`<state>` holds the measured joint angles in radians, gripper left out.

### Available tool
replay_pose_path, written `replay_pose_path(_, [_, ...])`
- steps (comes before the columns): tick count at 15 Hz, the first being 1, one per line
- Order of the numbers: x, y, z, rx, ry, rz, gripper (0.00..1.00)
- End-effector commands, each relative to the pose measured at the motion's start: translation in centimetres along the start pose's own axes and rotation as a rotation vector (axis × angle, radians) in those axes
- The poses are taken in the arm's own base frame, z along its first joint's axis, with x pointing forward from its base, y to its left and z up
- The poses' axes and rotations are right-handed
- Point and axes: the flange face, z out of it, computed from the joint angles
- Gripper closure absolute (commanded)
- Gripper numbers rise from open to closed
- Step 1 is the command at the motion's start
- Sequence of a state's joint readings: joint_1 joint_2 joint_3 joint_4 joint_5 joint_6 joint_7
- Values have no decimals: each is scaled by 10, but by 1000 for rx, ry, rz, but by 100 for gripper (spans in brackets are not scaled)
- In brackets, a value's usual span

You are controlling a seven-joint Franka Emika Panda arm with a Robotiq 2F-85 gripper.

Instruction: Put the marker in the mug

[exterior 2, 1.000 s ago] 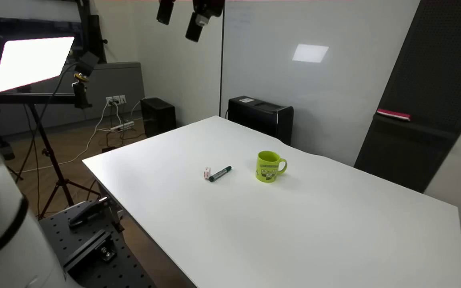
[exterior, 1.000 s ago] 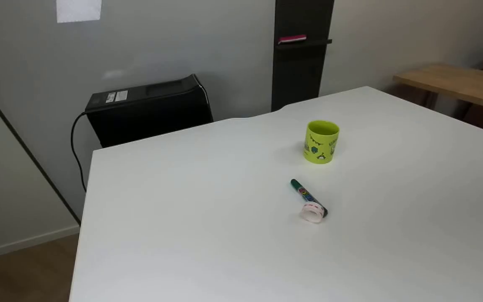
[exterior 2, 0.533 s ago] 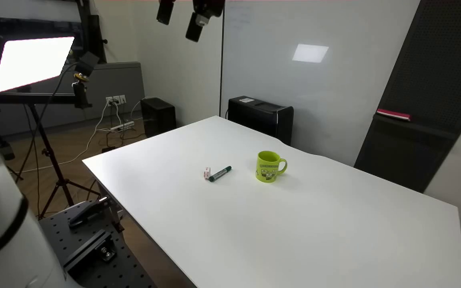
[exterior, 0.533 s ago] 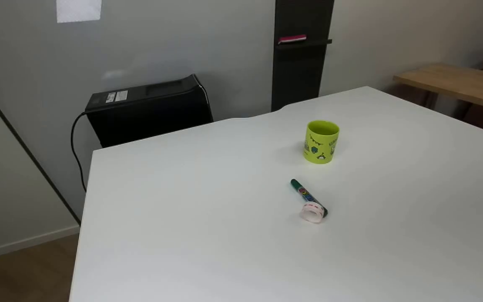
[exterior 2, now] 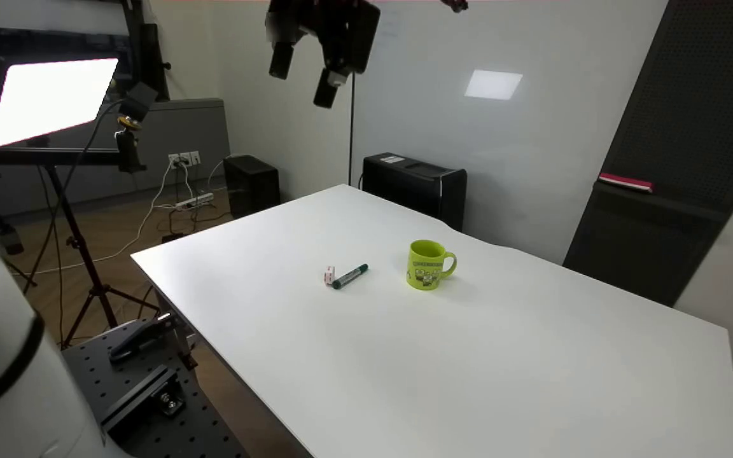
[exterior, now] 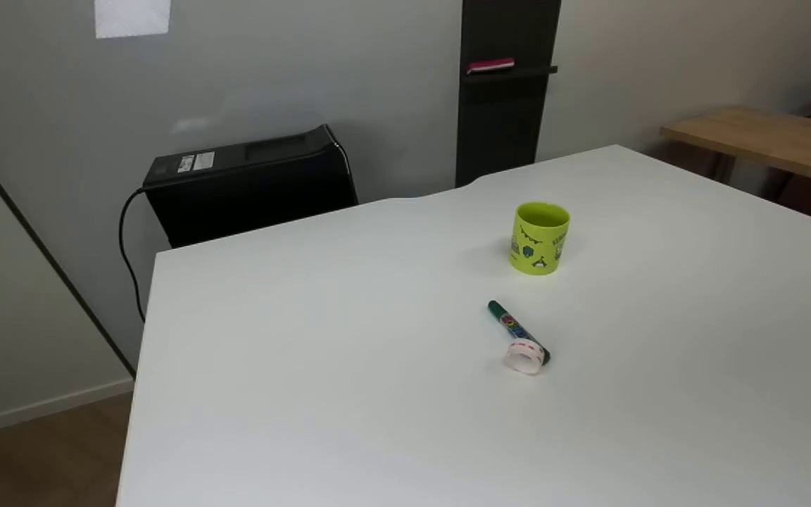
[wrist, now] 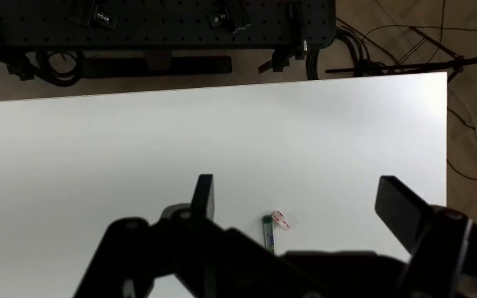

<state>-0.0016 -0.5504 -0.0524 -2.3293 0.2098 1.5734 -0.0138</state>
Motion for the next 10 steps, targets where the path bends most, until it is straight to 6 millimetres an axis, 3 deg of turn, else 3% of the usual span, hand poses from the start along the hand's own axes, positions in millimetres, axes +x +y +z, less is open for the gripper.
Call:
replay_pose_path(1, [23,13,27,-2,11,4,0])
replay_pose_path(10, [105,25,105,-35,90,-2,0])
